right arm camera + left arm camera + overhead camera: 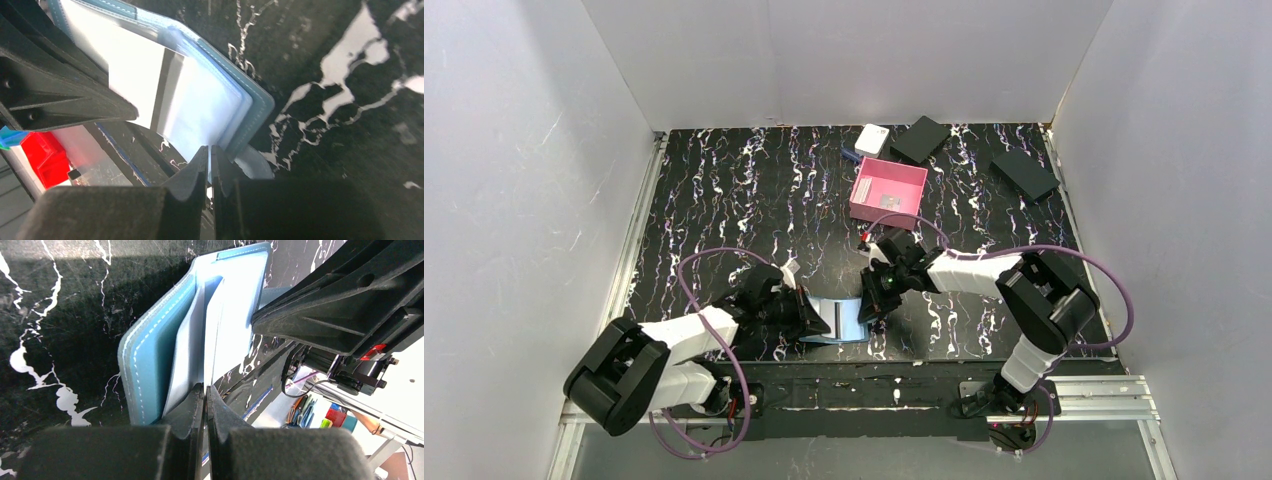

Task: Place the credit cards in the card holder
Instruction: Insert the credit card into the card holder.

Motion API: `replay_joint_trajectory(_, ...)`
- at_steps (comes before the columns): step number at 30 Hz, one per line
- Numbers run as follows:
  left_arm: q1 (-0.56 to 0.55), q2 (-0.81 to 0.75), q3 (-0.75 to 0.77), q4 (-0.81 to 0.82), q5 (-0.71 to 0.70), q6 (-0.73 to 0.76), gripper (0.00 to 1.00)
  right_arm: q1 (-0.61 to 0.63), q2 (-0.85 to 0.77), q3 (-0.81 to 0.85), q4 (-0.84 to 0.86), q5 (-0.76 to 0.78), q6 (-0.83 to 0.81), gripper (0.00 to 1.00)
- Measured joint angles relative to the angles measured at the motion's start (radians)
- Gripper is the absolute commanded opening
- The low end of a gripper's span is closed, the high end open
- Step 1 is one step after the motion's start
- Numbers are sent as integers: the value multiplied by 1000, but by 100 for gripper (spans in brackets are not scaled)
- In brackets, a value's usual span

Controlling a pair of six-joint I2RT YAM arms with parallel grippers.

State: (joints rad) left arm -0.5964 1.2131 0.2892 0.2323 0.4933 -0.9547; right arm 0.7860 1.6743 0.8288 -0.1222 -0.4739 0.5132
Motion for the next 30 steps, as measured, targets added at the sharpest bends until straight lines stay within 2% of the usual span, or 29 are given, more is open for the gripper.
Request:
replay_joint_trajectory(6,0,10,2,3,4,-4,1,-16,-10,0,-49,34,-17,18)
replay_joint_trajectory(16,-3,74,35,-2,18,-9,12,-20,-5,-8,-29,15,-2,21)
replay_joint_trajectory(19,-20,120,67,-17,20,-14,20,-24,5,-8,-13,-1,9,21)
replay_joint_trajectory(22,-34,146,95,-35,27,-20,34,-32,10,-8,-3,-10,16,21)
replay_joint_trajectory(26,-42,122,111,-85,8,-18,49,-31,11,-8,9,-9,16,21)
replay_joint_trajectory(30,-48,76,147,-174,-39,9,60,-24,11,-8,14,-8,9,22)
